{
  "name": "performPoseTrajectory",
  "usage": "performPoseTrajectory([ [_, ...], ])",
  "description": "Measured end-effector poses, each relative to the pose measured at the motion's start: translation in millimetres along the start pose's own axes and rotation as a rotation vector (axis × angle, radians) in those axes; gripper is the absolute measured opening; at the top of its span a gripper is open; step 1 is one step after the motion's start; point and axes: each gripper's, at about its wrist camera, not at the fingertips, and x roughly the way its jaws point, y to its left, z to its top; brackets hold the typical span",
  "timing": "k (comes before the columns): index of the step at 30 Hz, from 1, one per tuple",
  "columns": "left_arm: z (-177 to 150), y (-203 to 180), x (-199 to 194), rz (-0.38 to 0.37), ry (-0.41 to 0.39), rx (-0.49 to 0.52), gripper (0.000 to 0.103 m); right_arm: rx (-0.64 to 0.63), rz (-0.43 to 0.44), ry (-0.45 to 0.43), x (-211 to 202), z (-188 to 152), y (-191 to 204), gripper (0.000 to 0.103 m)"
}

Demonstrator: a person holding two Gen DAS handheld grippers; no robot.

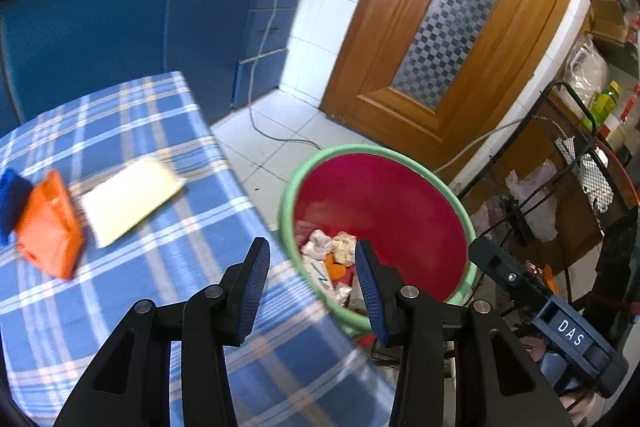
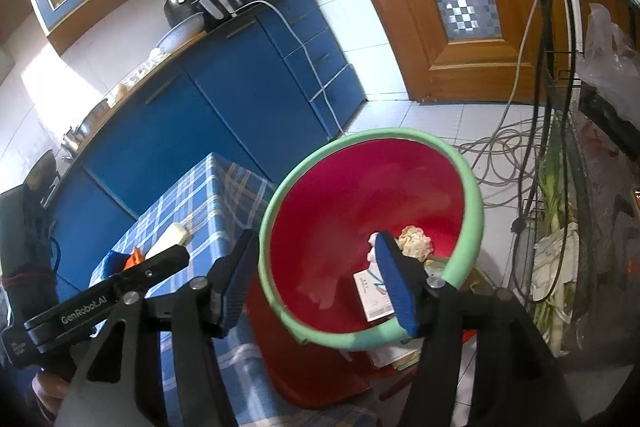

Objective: Collect trash
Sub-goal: 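Move both grippers back from the bucket to the table, then grasp the crumpled white tissue with the left gripper while the right grasps the yellow sponge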

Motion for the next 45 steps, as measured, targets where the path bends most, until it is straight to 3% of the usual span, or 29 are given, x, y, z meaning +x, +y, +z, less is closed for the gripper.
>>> performPoseTrajectory([
  [25, -17, 151, -108, 0.233, -0.141, -0.171, 0.046, -0.097, 0.101, 0.100, 15, -19, 102, 0.075],
  [34, -24, 213, -119, 0.330, -0.157, -0.265, 0.046, -0.165, 0.110, 0.161, 38, -20, 142, 0.075],
  [45, -25, 276, -101, 0.423, -0.154, -0.377, 0.047, -0.227, 0.095, 0.209, 71, -24, 175, 0.075],
])
